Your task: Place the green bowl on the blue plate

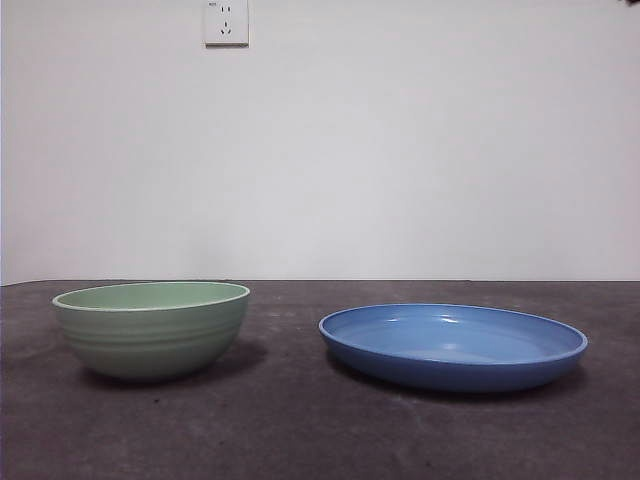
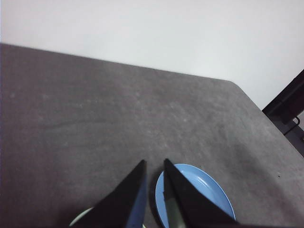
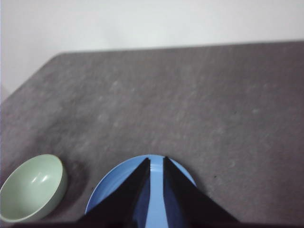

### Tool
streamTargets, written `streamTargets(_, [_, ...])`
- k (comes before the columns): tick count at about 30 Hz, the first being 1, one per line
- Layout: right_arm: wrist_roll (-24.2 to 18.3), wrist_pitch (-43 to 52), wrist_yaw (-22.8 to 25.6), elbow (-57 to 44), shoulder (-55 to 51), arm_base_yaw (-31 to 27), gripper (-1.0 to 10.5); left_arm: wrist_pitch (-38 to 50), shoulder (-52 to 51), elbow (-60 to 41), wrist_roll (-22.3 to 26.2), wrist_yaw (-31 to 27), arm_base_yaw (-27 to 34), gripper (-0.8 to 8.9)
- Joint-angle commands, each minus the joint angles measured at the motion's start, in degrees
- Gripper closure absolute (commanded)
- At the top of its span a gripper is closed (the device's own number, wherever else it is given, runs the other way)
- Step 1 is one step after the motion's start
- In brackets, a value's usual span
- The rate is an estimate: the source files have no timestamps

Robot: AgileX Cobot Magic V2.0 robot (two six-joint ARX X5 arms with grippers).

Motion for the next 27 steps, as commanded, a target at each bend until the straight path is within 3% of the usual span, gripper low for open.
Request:
streamTargets(1, [1.5, 0.5, -1.2, 0.8, -0.1, 1.1, 9.1, 0.2, 0.2, 1.0, -0.2, 0.3, -0.1, 7.56])
streamTargets(5, [2.3, 0.9, -4.9, 0.8, -0.5, 1.9, 9.1, 0.0, 0.2, 1.0, -0.1, 0.3, -0.1, 7.56])
streamTargets(24, [2.2, 2.3, -4.9, 0.8, -0.5, 1.9, 9.1, -0.7, 0.2, 1.0, 0.0, 0.3, -0.2, 7.51])
streamTargets(27, [2.2, 2.2, -4.8, 0.8, -0.5, 1.9, 8.4, -1.3, 0.3, 1.0, 0.1, 0.2, -0.2, 6.74])
